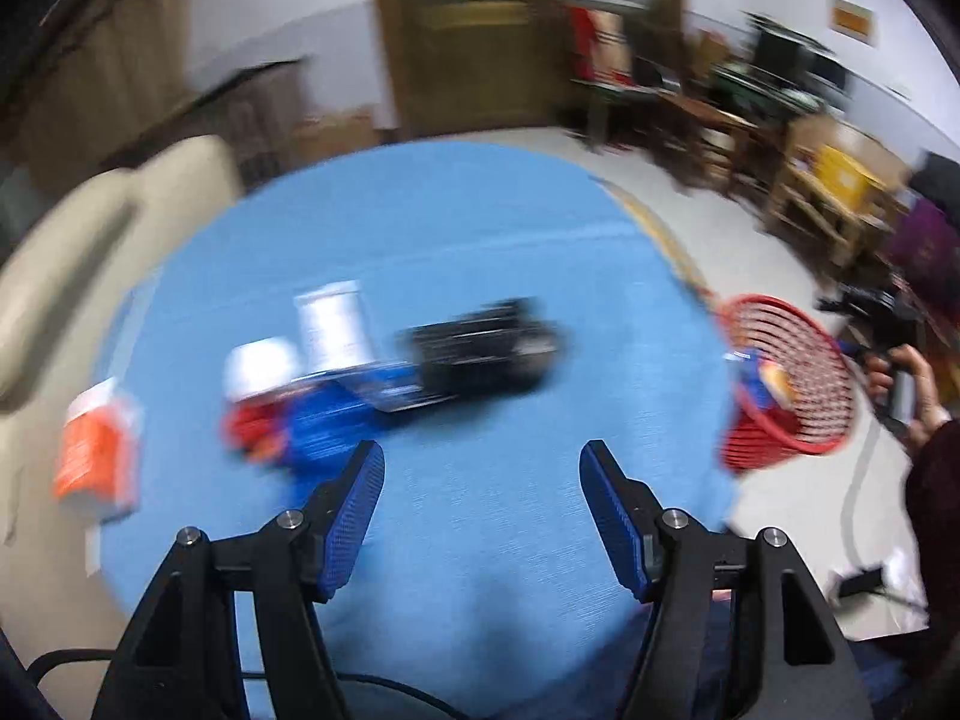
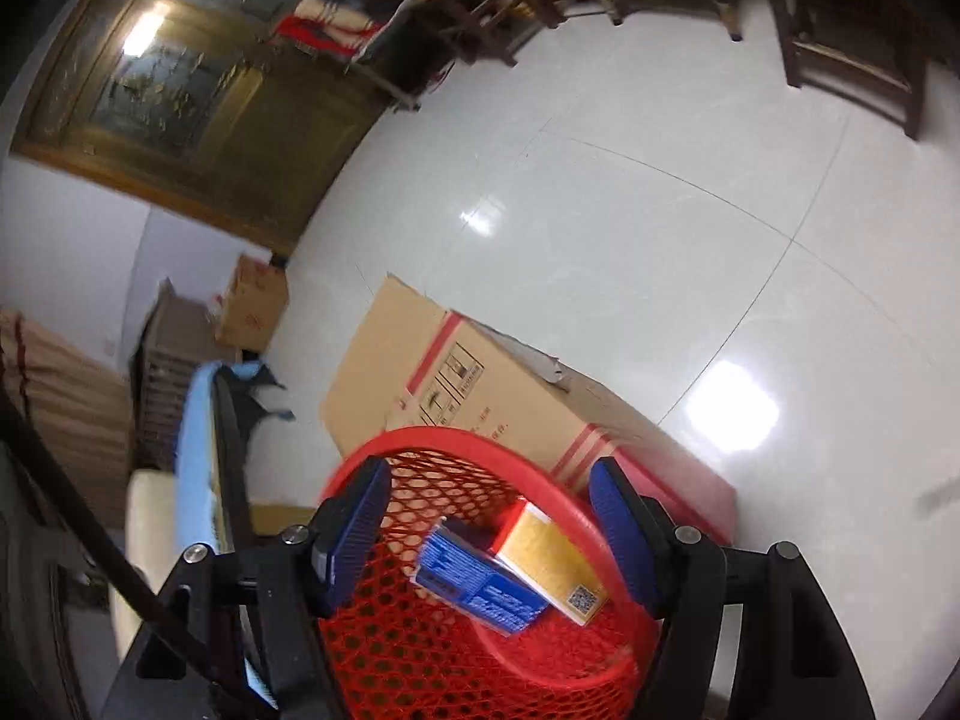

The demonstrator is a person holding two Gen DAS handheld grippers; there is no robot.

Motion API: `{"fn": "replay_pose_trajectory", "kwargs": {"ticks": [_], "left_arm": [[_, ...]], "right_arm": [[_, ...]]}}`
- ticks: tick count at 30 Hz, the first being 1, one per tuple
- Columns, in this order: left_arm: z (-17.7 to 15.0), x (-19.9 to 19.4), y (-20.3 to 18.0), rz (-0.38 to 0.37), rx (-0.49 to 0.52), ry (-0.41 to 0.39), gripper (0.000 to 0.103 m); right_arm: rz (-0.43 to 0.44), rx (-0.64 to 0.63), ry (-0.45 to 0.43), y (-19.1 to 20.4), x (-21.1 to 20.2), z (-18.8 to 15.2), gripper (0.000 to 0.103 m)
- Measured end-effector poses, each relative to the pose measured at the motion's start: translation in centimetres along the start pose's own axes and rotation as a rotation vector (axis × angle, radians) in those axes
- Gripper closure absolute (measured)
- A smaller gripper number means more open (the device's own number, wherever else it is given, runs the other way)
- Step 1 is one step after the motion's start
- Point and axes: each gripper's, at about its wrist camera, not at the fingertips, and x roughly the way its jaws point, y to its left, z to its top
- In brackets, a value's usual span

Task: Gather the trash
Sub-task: 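Carry both boxes over the red wastebasket and open both grippers, then grasp the black plastic bag with right gripper while left grasps clear plastic tray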

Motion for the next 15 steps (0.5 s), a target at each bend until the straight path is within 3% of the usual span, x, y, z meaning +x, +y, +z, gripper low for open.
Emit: {"fn": "replay_pose_trajectory", "kwargs": {"ticks": [5,10,12,15], "left_arm": [[-2.3,-1.3,6.1,0.119,-0.104,-0.007,0.034],[-3.9,-1.1,9.2,0.145,-0.182,-0.001,0.034],[-4.5,-0.7,9.7,0.136,-0.203,0.007,0.034],[-5.4,0.3,10.2,0.113,-0.218,0.024,0.034]], "right_arm": [[-0.036,-0.1,0.072,1.4,0.3,-2.5,0.03],[-0.016,-0.15,0.152,1.8,-0.8,-7.4,0.03],[-0.043,-0.155,0.139,1.8,-1.4,-8.6,0.03],[-0.144,-0.192,0.03,2.5,-3.8,-8.9,0.03]]}}
